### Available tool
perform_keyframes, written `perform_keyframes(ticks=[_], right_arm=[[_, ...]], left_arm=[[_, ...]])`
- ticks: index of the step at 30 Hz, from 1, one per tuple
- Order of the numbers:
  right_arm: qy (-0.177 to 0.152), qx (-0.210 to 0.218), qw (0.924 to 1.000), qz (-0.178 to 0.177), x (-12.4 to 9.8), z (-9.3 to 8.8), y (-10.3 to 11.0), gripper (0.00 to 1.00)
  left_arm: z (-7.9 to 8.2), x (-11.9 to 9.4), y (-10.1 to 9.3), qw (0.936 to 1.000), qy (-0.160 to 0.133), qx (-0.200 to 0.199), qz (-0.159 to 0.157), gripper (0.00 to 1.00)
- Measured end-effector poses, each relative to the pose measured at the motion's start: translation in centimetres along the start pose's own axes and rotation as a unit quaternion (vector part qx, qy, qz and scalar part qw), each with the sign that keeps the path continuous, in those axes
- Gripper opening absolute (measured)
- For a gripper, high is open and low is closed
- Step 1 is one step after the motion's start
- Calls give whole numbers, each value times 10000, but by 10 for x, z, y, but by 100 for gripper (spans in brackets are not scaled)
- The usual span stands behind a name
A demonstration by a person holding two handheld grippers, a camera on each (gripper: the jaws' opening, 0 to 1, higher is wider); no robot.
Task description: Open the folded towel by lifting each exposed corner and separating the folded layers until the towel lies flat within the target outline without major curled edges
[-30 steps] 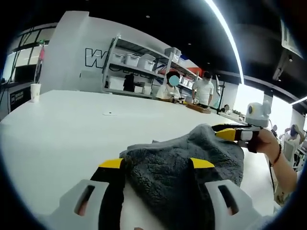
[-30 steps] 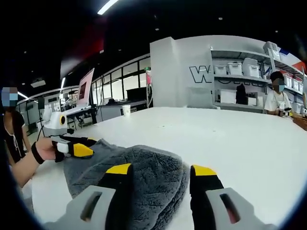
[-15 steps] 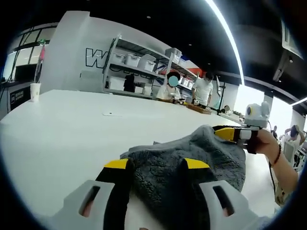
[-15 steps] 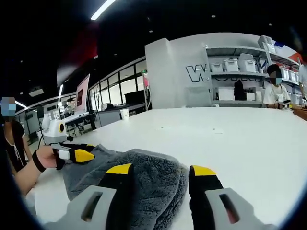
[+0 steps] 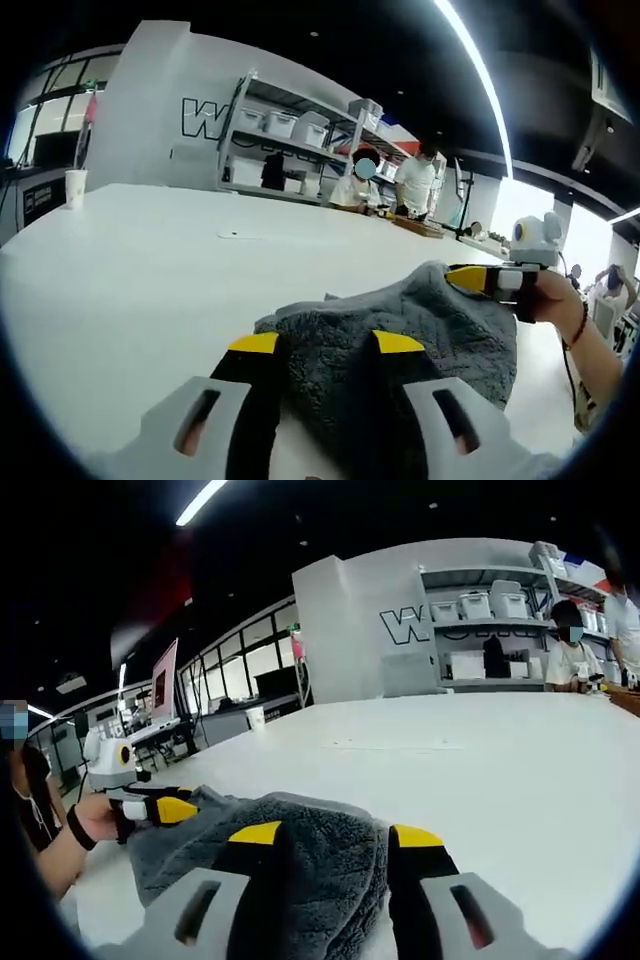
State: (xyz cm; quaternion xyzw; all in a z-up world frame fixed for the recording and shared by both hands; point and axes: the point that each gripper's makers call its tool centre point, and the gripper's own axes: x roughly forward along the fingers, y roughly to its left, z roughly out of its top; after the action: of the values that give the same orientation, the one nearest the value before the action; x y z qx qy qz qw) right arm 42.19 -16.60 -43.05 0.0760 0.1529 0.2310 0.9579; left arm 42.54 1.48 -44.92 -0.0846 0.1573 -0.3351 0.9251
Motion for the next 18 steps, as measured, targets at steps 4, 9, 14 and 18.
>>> perform_keyframes(ticks=[4, 9, 14, 18], right_arm=[[36, 168, 9998, 70, 1, -6, 2, 27], [-57, 275, 9996, 22, -1, -4, 1, 20], [-151, 275, 9995, 33, -4, -1, 2, 12], [-180, 285, 9994, 51, -5, 0, 4, 10]], left_arm=[[-2, -1, -1, 10000, 21, -18, 28, 29], [-2, -3, 0, 9999, 18, 68, 93, 24], [-3, -5, 0, 9999, -2, 55, 104, 19], [-1, -6, 1, 9999, -80, 26, 140, 10]])
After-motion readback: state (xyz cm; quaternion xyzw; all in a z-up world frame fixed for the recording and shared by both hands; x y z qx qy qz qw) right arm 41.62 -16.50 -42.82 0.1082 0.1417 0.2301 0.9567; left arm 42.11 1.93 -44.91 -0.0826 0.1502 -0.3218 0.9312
